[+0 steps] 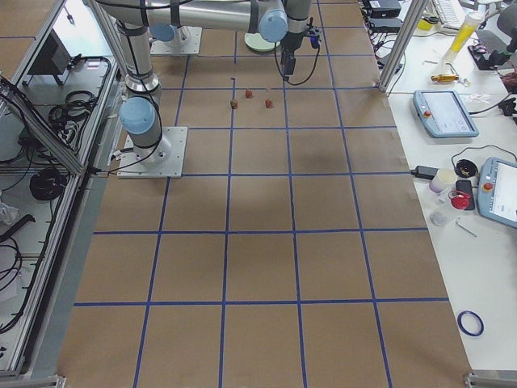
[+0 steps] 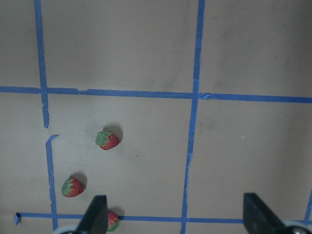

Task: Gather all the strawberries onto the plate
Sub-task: 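Lower the right gripper onto the farthest strawberry and close on it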

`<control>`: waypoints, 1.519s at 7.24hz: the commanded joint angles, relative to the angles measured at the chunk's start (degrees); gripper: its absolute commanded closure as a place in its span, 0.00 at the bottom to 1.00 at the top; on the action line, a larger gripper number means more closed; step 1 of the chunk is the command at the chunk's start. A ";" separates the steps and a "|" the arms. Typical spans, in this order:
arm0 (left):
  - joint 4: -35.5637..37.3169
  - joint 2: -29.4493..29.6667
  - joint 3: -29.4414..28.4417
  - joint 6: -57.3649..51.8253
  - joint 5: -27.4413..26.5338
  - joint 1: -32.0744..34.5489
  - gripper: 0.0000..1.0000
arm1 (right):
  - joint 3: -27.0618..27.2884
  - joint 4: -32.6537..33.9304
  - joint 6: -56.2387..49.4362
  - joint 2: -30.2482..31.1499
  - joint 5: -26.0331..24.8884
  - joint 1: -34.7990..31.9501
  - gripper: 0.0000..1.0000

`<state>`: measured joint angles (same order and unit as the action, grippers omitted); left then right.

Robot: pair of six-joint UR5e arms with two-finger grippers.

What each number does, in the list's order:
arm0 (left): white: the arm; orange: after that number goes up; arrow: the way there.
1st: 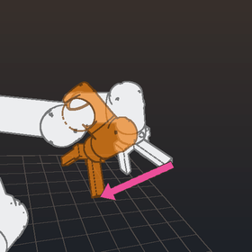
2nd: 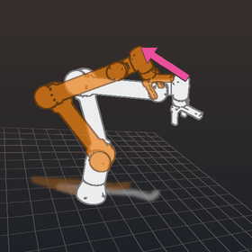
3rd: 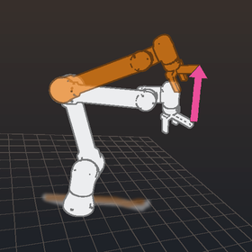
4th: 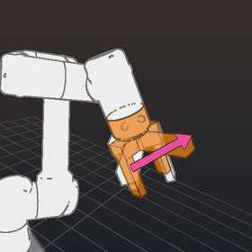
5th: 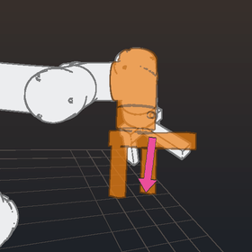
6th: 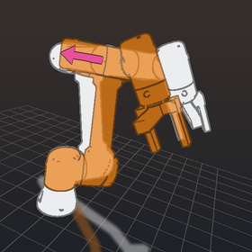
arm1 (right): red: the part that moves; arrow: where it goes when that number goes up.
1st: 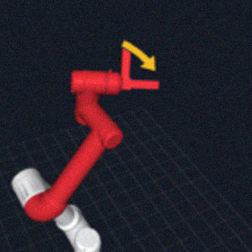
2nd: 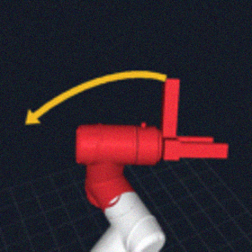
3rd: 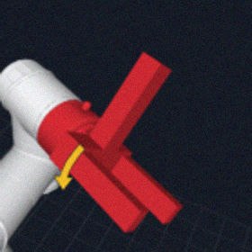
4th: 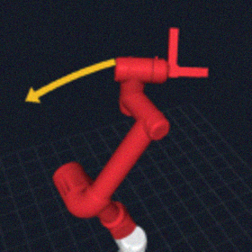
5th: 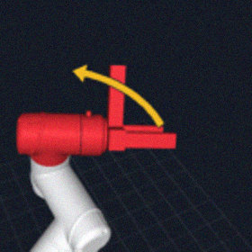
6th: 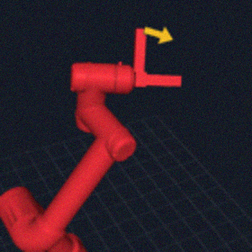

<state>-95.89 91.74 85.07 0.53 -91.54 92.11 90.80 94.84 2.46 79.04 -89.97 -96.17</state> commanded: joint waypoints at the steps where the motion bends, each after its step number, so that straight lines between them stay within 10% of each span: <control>1: 0.00 -0.16 0.71 0.00 -0.05 0.00 0.00 | 9.96 11.96 5.15 -2.39 -0.20 -5.67 0.04; 5: 0.00 -0.16 0.88 0.00 0.22 0.00 0.00 | 22.14 33.71 8.35 -8.36 -4.87 -7.72 0.10; 11: 0.00 -0.07 0.88 0.00 0.31 0.00 0.00 | 23.63 40.16 14.68 -10.66 -1.61 -9.39 0.17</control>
<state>-95.89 91.62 85.96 0.53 -91.21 92.11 113.54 134.75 16.94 68.65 -91.19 -105.09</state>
